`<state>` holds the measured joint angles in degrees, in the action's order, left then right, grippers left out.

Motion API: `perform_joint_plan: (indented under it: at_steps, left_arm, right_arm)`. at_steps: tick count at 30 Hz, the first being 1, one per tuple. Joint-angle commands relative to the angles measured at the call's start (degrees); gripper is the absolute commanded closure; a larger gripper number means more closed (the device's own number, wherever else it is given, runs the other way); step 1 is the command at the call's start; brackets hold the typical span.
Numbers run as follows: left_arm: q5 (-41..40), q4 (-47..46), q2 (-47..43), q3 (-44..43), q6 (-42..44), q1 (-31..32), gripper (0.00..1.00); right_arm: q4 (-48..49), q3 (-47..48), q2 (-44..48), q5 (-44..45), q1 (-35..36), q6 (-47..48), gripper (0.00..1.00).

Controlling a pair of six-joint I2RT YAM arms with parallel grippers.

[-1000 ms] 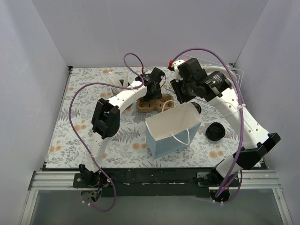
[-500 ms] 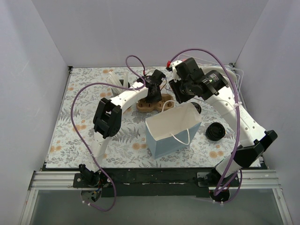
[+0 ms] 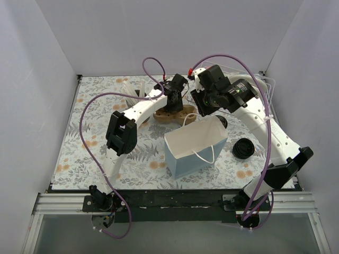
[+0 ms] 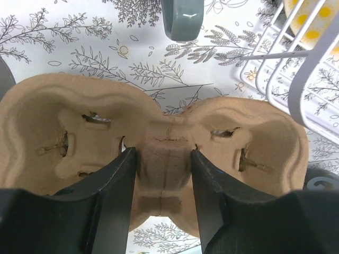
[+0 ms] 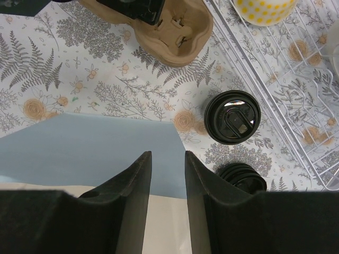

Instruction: Pack the takeout coffee

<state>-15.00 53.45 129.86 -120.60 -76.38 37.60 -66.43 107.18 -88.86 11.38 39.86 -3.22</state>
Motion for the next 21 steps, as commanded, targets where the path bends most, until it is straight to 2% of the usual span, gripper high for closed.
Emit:
perform_joint_plan:
  at_steps: [1, 2, 6, 9, 13, 17, 21]
  left_arm:
    - [0.1, -0.9, -3.0, -0.6, 1.0, -0.2, 0.72]
    - [0.2, -0.5, -2.3, -1.0, 1.1, -0.2, 0.72]
    - [0.6, 0.4, -1.4, -2.0, 2.1, -0.2, 0.81]
    - [-0.3, 2.6, -1.3, -3.4, 2.6, -0.2, 0.81]
    - [-1.5, 4.5, -2.1, -0.7, 2.3, -1.0, 0.74]
    - [-2.2, 4.5, -3.3, 2.8, 3.8, -1.7, 0.76]
    - [-0.7, 3.2, -3.7, 3.3, 4.8, -1.7, 0.73]
  right_arm:
    - [1.3, 0.9, 1.3, -0.9, 0.2, -1.3, 0.61]
    - [1.7, 0.6, 1.6, -1.0, 0.2, -1.6, 0.61]
    - [3.1, -1.1, 2.7, -1.4, 0.2, -2.7, 0.61]
    - [3.9, -2.1, 3.6, -1.5, 0.2, -3.3, 0.61]
    - [5.3, -4.2, 5.5, -1.3, 0.2, -3.8, 0.61]
    - [5.6, -5.2, 6.2, -1.4, 0.2, -4.4, 0.61]
    - [5.8, -5.3, 5.9, -1.4, 0.1, -4.7, 0.61]
